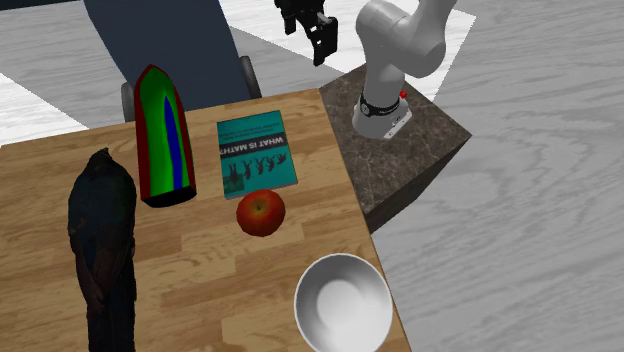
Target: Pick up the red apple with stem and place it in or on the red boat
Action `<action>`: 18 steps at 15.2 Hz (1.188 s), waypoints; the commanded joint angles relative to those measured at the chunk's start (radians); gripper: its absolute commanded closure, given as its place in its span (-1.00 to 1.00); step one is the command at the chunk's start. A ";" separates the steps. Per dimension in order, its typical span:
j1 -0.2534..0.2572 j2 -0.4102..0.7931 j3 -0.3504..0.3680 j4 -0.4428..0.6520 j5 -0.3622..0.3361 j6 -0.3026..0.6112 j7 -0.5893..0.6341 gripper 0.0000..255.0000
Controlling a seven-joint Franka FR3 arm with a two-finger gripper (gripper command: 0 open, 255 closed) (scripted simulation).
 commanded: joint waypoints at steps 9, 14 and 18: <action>0.040 0.222 0.010 -0.003 0.060 0.253 -0.009 -1.00; 0.065 0.381 0.020 0.037 0.095 0.392 -0.024 -1.00; 0.085 0.515 0.030 0.091 0.122 0.487 -0.039 -1.00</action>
